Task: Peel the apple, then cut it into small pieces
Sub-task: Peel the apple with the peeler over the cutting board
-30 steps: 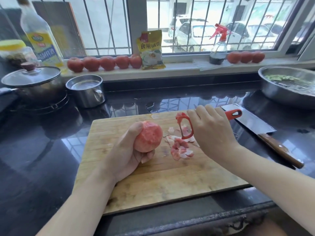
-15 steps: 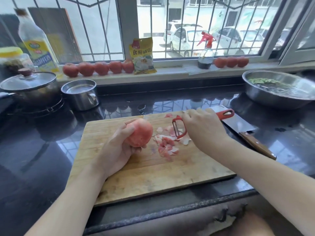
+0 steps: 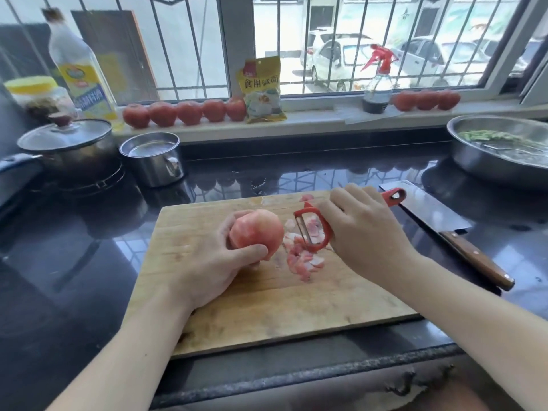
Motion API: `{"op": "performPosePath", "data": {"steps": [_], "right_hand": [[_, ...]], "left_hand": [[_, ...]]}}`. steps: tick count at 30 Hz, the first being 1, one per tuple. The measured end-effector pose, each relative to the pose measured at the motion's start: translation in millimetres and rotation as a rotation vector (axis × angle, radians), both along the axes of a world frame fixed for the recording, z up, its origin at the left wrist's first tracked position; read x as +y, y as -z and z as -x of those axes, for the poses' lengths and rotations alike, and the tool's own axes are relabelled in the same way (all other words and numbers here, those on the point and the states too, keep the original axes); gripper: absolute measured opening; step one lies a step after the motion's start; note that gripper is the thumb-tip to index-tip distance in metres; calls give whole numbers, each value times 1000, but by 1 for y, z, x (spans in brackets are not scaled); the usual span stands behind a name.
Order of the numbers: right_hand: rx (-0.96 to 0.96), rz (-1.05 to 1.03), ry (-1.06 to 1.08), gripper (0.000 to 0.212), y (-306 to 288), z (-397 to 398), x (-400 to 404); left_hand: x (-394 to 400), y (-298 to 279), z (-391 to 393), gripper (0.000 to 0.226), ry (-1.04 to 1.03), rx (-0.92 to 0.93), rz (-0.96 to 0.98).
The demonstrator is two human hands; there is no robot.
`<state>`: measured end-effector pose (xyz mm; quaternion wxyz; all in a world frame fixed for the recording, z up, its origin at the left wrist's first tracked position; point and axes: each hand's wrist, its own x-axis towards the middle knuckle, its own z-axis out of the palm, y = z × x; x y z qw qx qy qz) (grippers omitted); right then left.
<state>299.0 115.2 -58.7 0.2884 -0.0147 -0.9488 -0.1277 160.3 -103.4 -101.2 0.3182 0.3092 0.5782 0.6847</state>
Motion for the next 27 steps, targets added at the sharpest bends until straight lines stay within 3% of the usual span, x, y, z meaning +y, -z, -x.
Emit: {"op": "performPosePath", "data": {"steps": [8, 15, 20, 27], "right_hand": [[26, -5, 4, 22, -6, 14, -24], [51, -136, -24, 31, -20, 7, -52], [192, -104, 41, 35, -3, 19, -49], [-36, -78, 306, 35, 22, 13, 11]], "left_hand": [[-2, -3, -1, 77, 98, -59, -69], [0, -1, -2, 76, 83, -54, -58], [-3, -3, -1, 80, 100, -78, -73], [-5, -6, 1, 80, 130, -101, -81]]}}
